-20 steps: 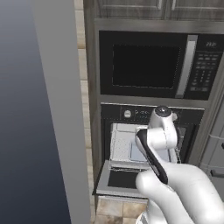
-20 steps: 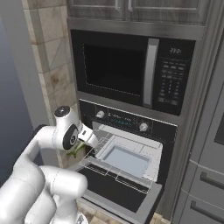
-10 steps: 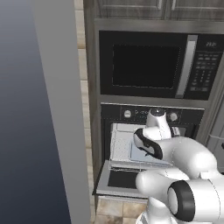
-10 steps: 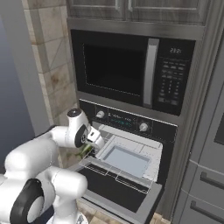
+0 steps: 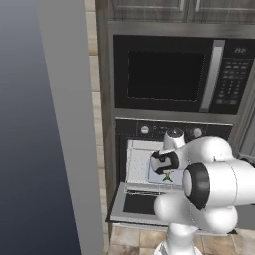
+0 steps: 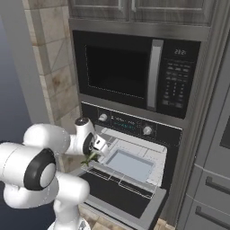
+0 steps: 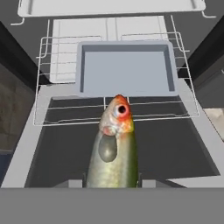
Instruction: Place the fish on the bottom rack of the oven.
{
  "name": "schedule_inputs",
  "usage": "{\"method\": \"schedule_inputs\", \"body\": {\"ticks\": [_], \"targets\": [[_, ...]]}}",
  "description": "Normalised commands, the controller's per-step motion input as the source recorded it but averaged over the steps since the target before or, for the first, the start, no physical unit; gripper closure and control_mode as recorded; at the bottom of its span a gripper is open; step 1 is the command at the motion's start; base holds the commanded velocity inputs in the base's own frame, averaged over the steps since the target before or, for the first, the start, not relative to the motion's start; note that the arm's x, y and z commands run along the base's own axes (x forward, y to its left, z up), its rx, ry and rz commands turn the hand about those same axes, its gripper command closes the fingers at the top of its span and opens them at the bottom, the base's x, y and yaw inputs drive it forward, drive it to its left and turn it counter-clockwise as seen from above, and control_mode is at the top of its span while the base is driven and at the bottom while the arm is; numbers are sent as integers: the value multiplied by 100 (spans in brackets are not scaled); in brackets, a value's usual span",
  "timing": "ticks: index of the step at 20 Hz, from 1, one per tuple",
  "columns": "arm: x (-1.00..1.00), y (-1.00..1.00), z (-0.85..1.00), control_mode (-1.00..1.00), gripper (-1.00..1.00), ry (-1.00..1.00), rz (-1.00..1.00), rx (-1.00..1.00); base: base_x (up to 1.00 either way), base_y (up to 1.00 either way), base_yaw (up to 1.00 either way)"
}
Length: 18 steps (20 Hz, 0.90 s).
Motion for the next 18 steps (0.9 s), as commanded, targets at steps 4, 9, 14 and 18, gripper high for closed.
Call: {"method": "schedule_inputs", "body": {"ticks": [4, 9, 14, 18], "targets": [[-1, 0, -78, -100, 100, -13, 0, -3, 0, 0, 0], [-12, 0, -75, -100, 100, -25, 0, -3, 0, 0, 0], [-2, 0, -54, -100, 100, -25, 0, -1, 0, 0, 0], [5, 0, -4, -100, 100, -5, 0, 0, 0, 0, 0]]}}
